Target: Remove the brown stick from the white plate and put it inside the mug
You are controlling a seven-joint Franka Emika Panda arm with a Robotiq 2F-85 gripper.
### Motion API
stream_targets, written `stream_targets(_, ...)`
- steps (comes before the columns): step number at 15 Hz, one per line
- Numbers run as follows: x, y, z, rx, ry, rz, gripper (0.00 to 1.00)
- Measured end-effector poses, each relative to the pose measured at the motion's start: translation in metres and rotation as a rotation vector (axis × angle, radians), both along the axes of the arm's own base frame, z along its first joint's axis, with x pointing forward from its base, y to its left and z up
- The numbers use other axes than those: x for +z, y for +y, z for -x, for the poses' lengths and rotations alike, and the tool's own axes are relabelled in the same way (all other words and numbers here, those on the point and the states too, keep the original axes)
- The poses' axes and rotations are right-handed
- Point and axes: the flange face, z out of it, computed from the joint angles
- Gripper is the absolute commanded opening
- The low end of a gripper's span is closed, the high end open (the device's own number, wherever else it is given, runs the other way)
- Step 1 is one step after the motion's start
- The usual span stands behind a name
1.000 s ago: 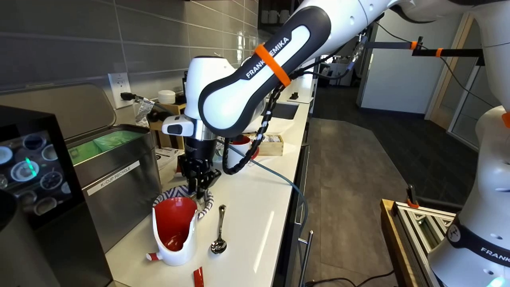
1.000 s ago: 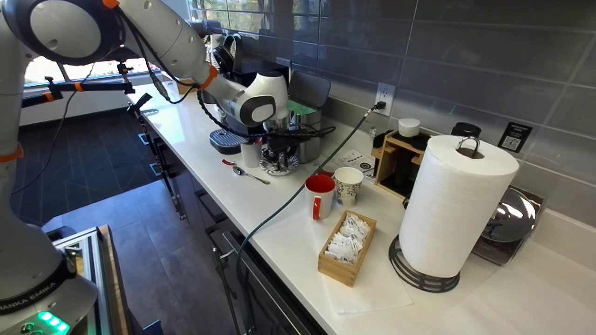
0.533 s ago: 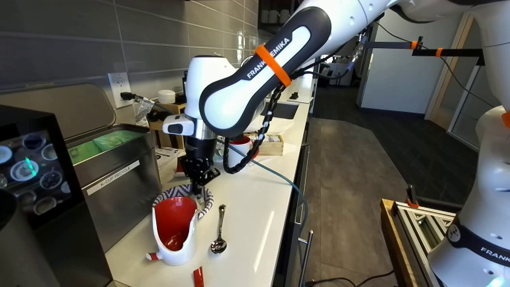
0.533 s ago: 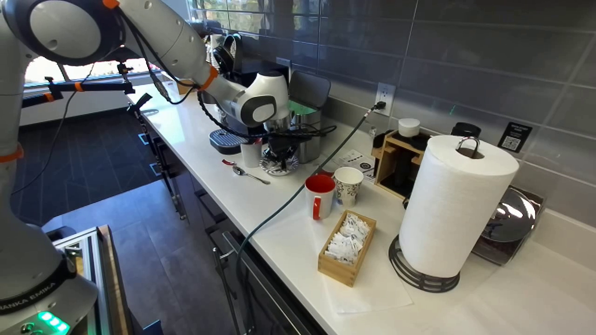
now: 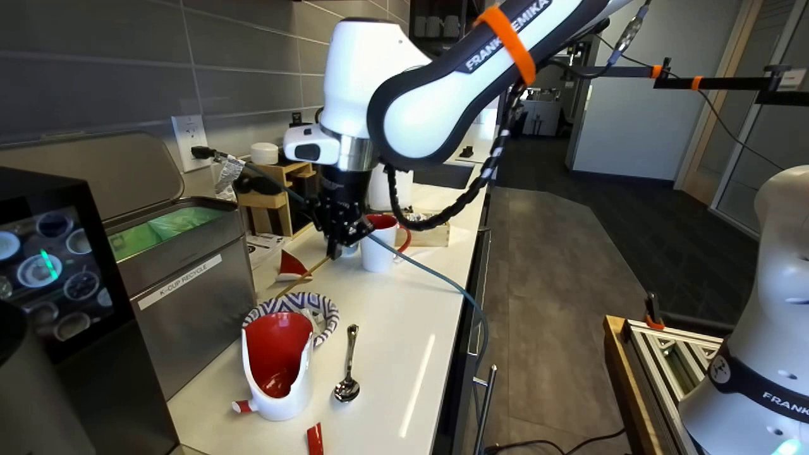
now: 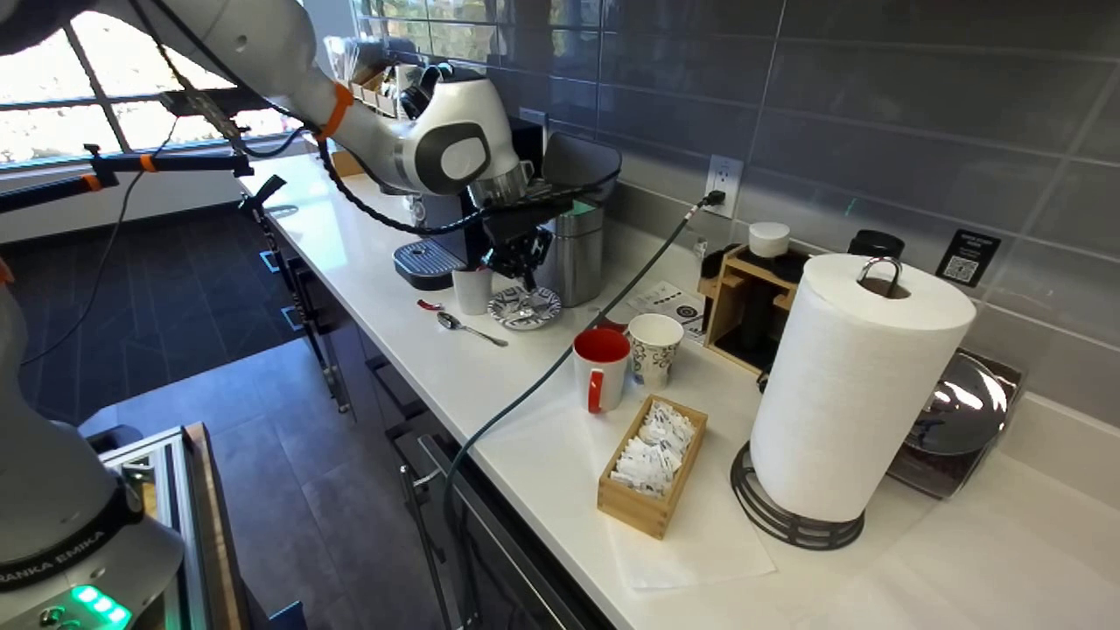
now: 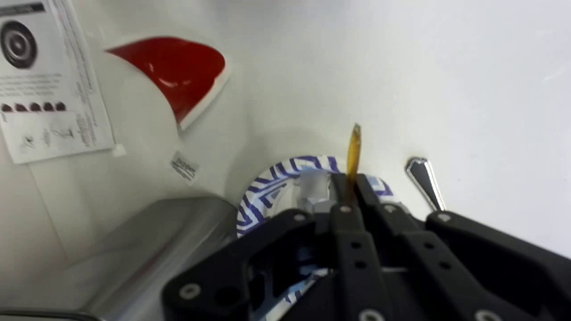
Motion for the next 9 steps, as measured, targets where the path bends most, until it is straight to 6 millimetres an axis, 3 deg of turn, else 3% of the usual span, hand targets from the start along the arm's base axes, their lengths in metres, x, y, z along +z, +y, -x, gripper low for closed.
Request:
stream_targets(5,0.057,-0.061,0.042,-0.123,-0.083,0.224,0.01)
stream_targets(9,0.09,-0.102,0.062,-0.252,-0.142,0.415,0.01)
